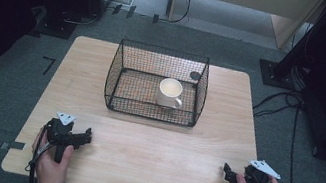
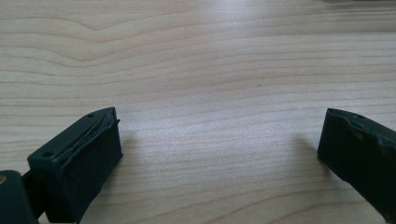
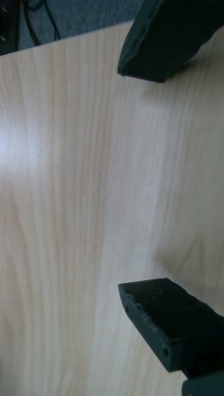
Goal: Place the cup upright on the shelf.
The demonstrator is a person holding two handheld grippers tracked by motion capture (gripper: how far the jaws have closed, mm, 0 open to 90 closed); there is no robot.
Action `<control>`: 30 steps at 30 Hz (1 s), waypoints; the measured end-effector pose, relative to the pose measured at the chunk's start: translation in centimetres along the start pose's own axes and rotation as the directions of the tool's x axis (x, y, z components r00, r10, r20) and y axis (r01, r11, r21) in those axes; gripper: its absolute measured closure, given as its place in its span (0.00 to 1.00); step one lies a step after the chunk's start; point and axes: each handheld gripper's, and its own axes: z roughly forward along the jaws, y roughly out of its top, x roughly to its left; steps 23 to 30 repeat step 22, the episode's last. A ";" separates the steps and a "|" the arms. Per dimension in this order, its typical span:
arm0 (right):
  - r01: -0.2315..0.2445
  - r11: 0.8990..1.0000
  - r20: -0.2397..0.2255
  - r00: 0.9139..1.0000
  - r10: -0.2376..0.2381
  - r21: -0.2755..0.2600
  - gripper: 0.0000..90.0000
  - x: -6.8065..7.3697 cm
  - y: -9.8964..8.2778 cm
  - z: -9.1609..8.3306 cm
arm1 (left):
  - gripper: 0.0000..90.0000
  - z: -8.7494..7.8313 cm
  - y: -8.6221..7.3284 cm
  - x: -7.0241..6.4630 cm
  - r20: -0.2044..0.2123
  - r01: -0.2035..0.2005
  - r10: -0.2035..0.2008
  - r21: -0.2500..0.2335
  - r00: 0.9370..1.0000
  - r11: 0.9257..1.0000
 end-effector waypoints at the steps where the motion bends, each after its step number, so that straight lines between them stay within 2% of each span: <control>1: 0.036 0.999 0.016 0.999 -0.036 0.013 0.00 -0.1 -0.1 0.0 | 0.00 0.0 0.0 0.0 0.000 0.000 0.000 0.000 1.000 1.000; 4: 0.072 0.997 -0.007 0.997 -0.072 0.017 0.00 -0.4 -0.2 -0.1 | 0.00 0.0 0.0 0.0 0.000 0.000 0.000 0.000 1.000 1.000; 6: 0.079 0.997 -0.013 0.997 -0.079 0.019 0.00 -0.5 -0.2 -0.1 | 0.00 0.0 0.0 0.0 0.000 0.001 -0.001 0.000 1.000 1.000; 30: 0.080 0.997 -0.013 0.997 -0.079 0.019 0.00 -0.5 -0.2 -0.2 | 0.00 0.0 0.0 0.0 -0.002 0.004 -0.004 0.001 1.000 1.000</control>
